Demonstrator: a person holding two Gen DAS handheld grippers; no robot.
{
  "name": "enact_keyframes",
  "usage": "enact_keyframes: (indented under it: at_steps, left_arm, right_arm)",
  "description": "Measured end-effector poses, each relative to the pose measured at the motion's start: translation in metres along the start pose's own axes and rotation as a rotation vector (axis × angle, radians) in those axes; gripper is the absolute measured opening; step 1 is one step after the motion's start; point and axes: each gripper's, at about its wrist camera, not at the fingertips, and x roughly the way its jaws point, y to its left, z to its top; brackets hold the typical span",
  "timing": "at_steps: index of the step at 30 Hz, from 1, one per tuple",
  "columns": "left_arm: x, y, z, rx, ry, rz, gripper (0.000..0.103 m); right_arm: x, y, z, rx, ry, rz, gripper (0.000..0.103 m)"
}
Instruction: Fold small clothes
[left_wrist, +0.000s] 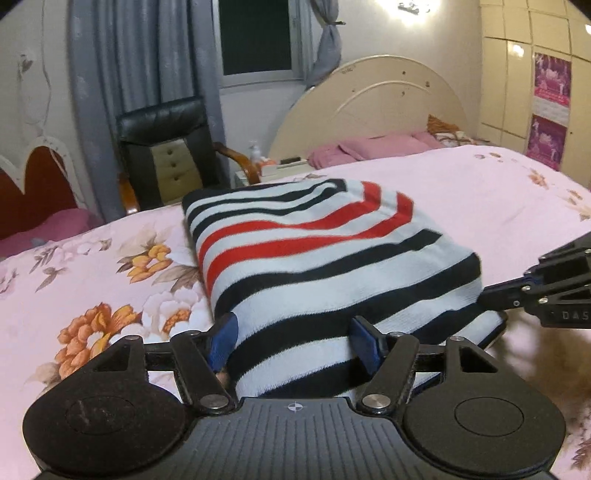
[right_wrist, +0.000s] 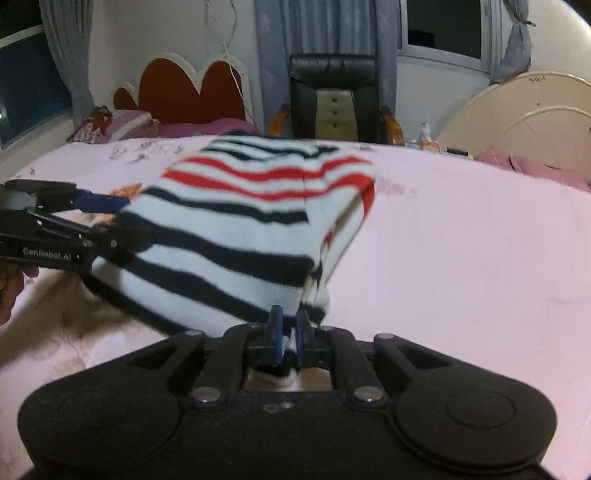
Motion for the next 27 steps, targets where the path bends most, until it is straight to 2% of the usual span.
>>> enact_keyframes:
  at_steps: [4, 6, 8, 11, 14, 17, 23, 25, 27]
  left_arm:
    - [0.000, -0.001, -0.003, 0.007, -0.009, 0.026, 0.068]
    - [-0.007, 0.003, 0.005, -0.017, -0.016, 0.024, 0.067]
    - [-0.024, 0.005, 0.010, -0.041, -0.085, 0.030, 0.067]
    - [-0.024, 0.001, 0.019, -0.059, -0.098, 0.008, 0.067]
    - [-0.004, -0.008, 0.022, -0.068, -0.033, -0.052, 0.068]
    - [0.008, -0.019, 0.017, -0.041, 0.012, -0.035, 0.068]
    - [0.012, -0.029, 0.017, 0.011, 0.037, 0.005, 0.068]
    - [0.012, -0.034, 0.015, 0.045, 0.033, 0.012, 0.075]
    - [0.005, -0.041, 0.016, 0.076, 0.032, 0.040, 0.076]
  right_arm:
    - [-0.001, -0.003, -0.008, 0.031, -0.022, 0.000, 0.011]
    - [-0.008, -0.005, 0.000, 0.049, -0.027, 0.005, 0.011]
    - [-0.034, -0.011, 0.009, 0.088, -0.128, 0.036, 0.012]
    - [-0.044, -0.010, 0.030, 0.060, -0.198, 0.039, 0.012]
    - [-0.021, -0.004, 0.045, 0.010, -0.167, 0.039, 0.012]
    - [0.010, -0.006, 0.040, 0.016, -0.044, 0.016, 0.010]
    - [0.019, -0.009, 0.025, 0.047, -0.071, 0.003, 0.010]
    - [0.021, -0.006, 0.024, 0.047, -0.078, -0.015, 0.011]
    - [0.016, -0.003, 0.028, 0.048, -0.062, -0.023, 0.015]
